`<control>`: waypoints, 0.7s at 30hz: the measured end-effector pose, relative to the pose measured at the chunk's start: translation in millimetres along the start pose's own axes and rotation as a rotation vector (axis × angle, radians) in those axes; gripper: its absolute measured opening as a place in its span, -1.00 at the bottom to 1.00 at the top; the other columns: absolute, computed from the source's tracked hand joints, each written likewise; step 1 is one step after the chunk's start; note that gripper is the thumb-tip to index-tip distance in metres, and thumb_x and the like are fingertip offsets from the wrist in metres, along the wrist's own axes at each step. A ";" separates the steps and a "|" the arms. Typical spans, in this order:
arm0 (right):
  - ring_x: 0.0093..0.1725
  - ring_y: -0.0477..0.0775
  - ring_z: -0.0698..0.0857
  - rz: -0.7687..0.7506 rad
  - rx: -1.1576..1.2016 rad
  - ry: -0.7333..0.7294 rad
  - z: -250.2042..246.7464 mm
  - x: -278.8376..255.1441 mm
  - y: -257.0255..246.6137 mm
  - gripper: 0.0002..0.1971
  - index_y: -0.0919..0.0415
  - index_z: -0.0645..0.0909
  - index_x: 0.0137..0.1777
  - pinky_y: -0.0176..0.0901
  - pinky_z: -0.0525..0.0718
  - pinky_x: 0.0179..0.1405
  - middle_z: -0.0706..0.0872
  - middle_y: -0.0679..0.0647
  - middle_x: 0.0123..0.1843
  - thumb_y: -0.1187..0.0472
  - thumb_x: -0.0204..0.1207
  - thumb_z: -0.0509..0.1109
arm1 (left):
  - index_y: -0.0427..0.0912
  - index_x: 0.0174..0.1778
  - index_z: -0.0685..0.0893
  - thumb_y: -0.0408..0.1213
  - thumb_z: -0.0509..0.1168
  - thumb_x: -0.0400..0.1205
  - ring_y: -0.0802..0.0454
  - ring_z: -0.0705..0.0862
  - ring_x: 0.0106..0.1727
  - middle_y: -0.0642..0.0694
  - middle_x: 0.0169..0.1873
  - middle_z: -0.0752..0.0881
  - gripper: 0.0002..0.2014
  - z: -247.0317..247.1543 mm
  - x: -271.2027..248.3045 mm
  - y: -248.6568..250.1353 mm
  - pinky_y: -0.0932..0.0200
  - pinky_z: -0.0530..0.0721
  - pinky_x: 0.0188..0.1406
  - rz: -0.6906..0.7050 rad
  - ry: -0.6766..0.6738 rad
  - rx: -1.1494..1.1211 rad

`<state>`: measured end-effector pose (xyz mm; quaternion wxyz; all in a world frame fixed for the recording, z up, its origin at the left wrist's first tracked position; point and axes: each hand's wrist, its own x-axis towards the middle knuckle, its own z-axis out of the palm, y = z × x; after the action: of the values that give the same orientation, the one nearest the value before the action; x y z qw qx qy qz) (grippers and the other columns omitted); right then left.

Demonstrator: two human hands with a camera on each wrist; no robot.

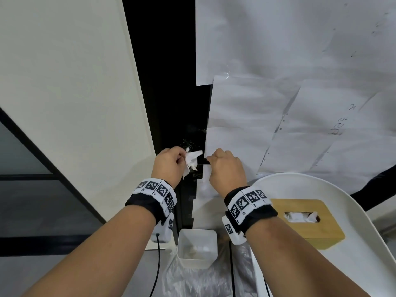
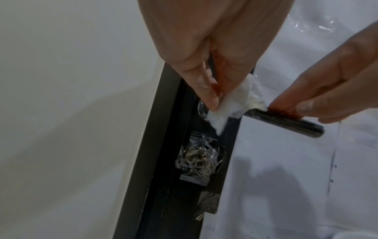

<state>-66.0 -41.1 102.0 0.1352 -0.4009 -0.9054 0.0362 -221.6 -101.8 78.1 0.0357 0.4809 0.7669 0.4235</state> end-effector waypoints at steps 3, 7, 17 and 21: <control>0.03 0.17 0.54 0.003 0.033 -0.008 1.4 0.7 1.9 -0.56 0.17 0.66 0.15 -0.09 0.40 -0.24 0.61 0.08 0.06 0.47 0.33 0.17 | -0.16 0.04 0.80 -0.28 0.34 0.61 0.01 0.68 -0.14 -0.14 -0.09 0.71 -0.83 5.7 -4.3 2.0 0.37 0.48 -0.13 0.003 -0.013 0.019; 0.00 0.12 0.52 0.013 0.056 -0.008 2.6 3.0 3.6 -0.59 0.17 0.68 0.11 -0.11 0.43 -0.35 0.60 0.06 0.00 0.45 0.35 0.17 | -0.18 -0.01 0.80 -0.14 0.51 0.49 0.08 0.62 -0.12 -0.10 -0.08 0.66 -0.77 12.0 -6.7 4.8 0.37 0.49 -0.10 -0.008 -0.004 0.038; -0.05 0.11 0.51 0.003 0.059 -0.012 4.9 4.3 6.6 -0.58 0.16 0.69 0.04 -0.05 0.55 -0.39 0.58 0.06 -0.05 0.48 0.30 0.15 | -0.21 -0.08 0.80 -0.40 0.48 0.51 -0.03 0.73 -0.13 -0.11 -0.11 0.68 -0.90 15.8 -7.5 -2.5 0.26 0.64 -0.04 -0.096 0.031 -0.091; 0.00 0.12 0.52 -0.015 0.069 -0.041 2.7 1.0 8.5 -0.52 0.15 0.67 0.16 -0.07 0.55 -0.36 0.59 0.07 0.01 0.48 0.32 0.14 | -0.11 -0.08 0.76 -0.37 0.40 0.57 0.07 0.71 -0.11 -0.05 -0.12 0.73 -0.91 15.5 -10.9 -4.2 0.24 0.68 -0.05 -0.125 0.038 -0.103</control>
<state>-61.4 -34.5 98.2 0.1309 -0.3883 -0.9091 0.0746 -211.6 -101.4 61.5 0.0720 0.4215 0.7730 0.4686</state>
